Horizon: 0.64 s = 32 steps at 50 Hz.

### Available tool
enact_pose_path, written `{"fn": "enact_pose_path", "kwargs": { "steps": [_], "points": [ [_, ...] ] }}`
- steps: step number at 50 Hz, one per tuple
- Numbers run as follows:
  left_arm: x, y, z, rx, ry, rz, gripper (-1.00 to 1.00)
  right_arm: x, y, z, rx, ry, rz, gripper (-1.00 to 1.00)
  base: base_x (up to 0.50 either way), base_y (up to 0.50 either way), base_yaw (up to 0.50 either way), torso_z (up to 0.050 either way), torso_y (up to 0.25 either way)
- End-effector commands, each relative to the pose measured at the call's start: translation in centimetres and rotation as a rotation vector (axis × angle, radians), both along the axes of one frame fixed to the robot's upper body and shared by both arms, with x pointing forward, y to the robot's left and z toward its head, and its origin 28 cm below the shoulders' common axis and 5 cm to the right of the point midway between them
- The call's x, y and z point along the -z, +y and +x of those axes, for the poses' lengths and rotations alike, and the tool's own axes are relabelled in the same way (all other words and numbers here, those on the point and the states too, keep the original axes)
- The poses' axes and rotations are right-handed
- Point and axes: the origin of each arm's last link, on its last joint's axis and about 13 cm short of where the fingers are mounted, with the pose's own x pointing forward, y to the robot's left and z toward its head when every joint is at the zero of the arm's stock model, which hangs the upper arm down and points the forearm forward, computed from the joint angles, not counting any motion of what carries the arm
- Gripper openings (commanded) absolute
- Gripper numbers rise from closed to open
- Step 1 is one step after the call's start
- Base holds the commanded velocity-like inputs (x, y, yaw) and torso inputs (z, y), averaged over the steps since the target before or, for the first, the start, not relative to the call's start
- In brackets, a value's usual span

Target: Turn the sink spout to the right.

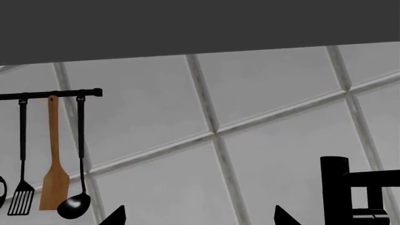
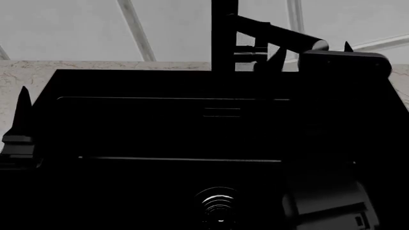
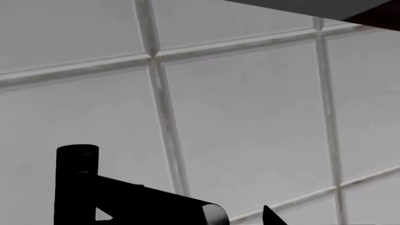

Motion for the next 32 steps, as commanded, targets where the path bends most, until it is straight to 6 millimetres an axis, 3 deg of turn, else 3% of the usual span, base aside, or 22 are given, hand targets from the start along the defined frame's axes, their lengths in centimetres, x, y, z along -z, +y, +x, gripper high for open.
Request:
{"fn": "enact_pose_path", "kwargs": {
  "steps": [1,32],
  "points": [
    [0.0,0.0,0.0,0.000,0.001,0.001,1.00,0.0,-0.7,0.3,0.031,-0.003,-0.004,1.00,0.00,0.00,0.00,0.000,0.000],
    [0.0,0.0,0.0,0.002,0.008,0.000,1.00,-0.1,-2.4,1.5,0.103,0.004,-0.022,1.00,0.00,0.00,0.00,0.000,0.000]
  ]
}}
